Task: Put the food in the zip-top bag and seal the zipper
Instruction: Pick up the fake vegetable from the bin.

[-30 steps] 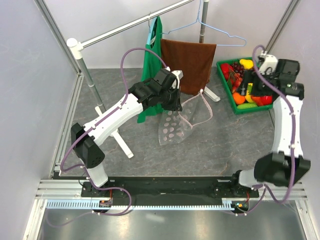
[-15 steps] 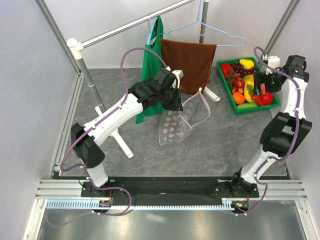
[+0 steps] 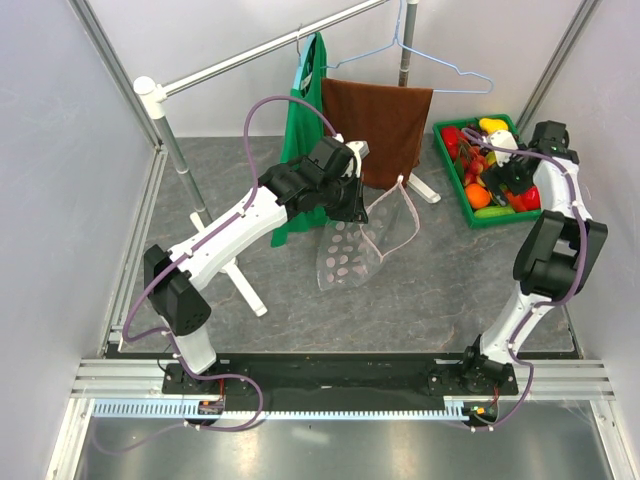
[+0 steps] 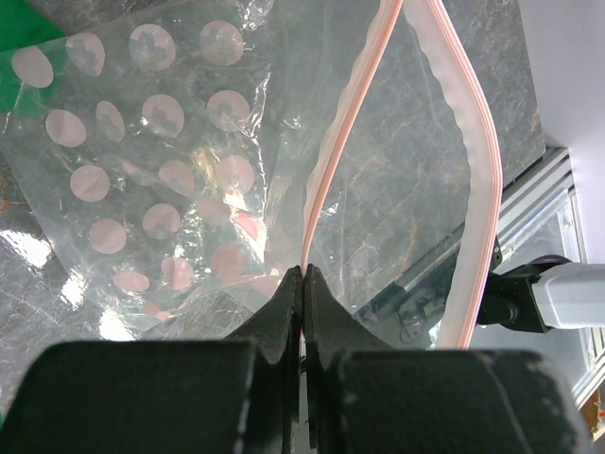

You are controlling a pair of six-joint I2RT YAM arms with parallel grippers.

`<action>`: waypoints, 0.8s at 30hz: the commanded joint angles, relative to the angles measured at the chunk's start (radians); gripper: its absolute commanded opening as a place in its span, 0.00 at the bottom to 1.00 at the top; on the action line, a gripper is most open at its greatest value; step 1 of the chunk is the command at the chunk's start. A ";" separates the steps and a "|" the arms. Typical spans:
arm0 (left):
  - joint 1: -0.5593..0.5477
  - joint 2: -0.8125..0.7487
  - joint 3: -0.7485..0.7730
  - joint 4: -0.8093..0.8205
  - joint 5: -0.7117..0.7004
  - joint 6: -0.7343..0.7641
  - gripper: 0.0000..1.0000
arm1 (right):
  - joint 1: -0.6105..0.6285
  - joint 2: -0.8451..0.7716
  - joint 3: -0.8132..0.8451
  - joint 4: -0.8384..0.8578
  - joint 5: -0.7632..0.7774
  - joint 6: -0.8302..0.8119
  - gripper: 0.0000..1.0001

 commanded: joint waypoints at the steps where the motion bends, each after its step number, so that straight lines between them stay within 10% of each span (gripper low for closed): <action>1: -0.001 0.005 0.031 0.029 0.015 -0.027 0.02 | 0.014 0.033 0.004 0.113 0.050 -0.025 0.94; 10: -0.001 0.017 0.032 0.029 0.019 -0.029 0.02 | 0.027 0.067 -0.009 0.156 0.112 -0.040 0.89; 19: -0.001 0.010 0.017 0.028 0.010 -0.026 0.02 | 0.026 -0.013 -0.073 0.128 0.089 -0.034 0.42; 24: -0.001 0.009 0.012 0.029 0.003 -0.020 0.02 | 0.024 -0.086 -0.027 0.053 0.046 0.038 0.34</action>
